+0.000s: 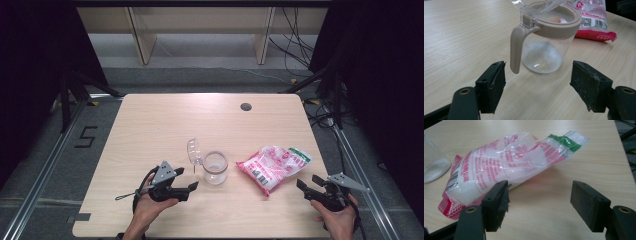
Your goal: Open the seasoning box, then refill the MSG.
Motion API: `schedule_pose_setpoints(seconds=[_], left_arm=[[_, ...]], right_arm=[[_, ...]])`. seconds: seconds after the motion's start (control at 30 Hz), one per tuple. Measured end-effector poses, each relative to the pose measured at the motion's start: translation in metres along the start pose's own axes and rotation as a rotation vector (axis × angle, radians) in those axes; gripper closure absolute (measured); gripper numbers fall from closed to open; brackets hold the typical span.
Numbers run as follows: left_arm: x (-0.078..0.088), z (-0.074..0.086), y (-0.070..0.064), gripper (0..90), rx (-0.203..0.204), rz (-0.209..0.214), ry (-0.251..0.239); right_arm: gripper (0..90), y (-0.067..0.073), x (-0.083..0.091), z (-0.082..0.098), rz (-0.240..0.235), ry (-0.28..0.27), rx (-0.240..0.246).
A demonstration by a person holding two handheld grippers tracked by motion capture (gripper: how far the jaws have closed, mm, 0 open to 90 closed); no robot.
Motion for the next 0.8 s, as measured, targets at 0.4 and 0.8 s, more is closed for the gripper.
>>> schedule_pose_setpoints(seconds=[0.4,0.8], left_arm=[[-0.001,0.0,-0.007,27.5,-0.015,0.006,0.004],[-0.002,0.0,-0.013,27.5,-0.038,0.028,0.006]], right_arm=[[26.9,0.001,-0.021,-0.012,-0.05,-0.031,-0.087],[23.9,-0.004,-0.044,-0.019,-0.055,-0.014,-0.138]])
Point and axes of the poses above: each handheld gripper's, and its own axes: x roughly backward along the jaws, z roughly out of its underside, y roughly to its left, the point moved 10 cm from there along -x, roughly forward along the jaws, and after that the axes turned 8 degrees about -z, right-handed, at the moved point
